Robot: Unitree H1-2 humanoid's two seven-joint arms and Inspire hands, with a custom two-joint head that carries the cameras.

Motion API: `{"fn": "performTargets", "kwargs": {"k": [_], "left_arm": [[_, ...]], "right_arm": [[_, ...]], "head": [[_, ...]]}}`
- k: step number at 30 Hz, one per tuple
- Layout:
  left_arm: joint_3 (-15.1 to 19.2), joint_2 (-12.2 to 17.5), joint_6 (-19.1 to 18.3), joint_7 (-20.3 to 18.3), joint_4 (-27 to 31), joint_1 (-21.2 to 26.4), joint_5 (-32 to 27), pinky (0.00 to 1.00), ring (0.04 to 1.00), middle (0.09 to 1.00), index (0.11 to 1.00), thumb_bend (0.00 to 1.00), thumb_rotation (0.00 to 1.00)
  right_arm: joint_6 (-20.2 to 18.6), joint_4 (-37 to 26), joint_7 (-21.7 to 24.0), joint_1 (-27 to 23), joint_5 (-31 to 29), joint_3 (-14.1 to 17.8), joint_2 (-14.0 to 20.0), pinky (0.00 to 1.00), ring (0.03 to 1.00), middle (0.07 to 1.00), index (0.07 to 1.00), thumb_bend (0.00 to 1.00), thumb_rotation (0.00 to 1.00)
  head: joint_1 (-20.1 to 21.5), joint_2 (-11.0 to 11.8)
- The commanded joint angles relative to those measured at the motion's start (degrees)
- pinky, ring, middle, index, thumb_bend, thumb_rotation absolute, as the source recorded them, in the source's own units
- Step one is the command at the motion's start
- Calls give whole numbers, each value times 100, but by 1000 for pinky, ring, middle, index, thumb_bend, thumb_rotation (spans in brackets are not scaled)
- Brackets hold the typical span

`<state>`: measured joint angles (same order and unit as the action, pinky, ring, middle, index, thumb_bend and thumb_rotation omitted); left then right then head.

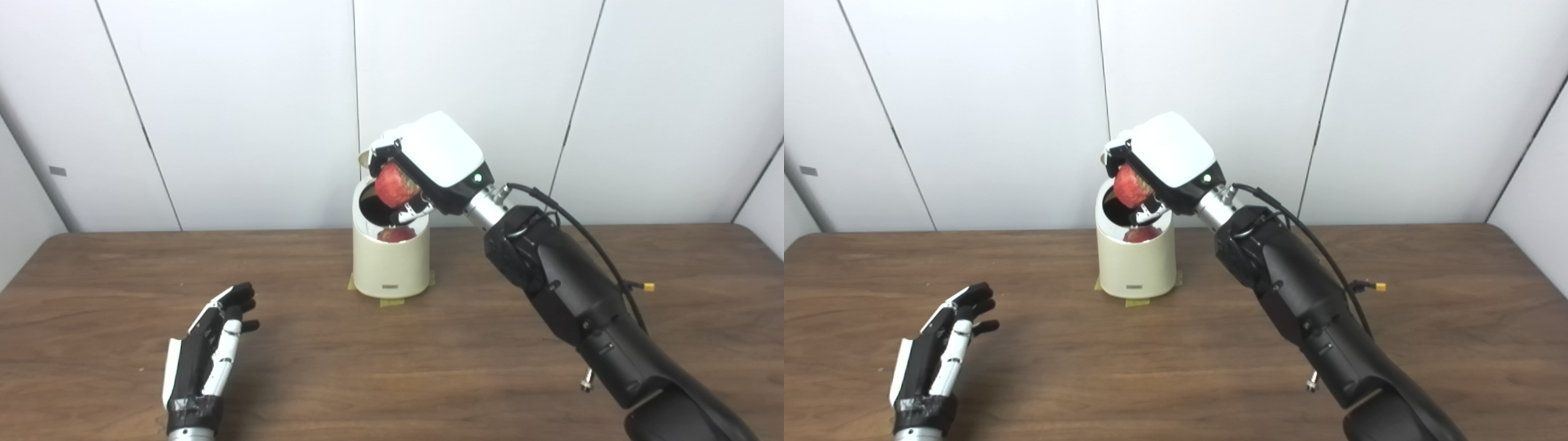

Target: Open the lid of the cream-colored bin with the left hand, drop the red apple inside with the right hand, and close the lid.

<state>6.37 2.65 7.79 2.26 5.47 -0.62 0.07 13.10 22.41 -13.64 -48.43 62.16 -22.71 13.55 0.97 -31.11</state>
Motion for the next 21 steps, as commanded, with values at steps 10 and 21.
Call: {"fn": "performTargets", "kwargs": {"k": [10,21], "left_arm": [[-10,32,121,24,126,123,34,694,805,814,774,319,664],[-30,37,134,9,118,116,44,702,809,816,779,334,666]], "right_arm": [[-443,-180,-67,-232,-10,-7,89,336,472,576,454,492,0],[-590,-315,169,-205,-73,-9,125,342,470,580,469,492,0]], "head": [[18,-10],[6,-30]]}}
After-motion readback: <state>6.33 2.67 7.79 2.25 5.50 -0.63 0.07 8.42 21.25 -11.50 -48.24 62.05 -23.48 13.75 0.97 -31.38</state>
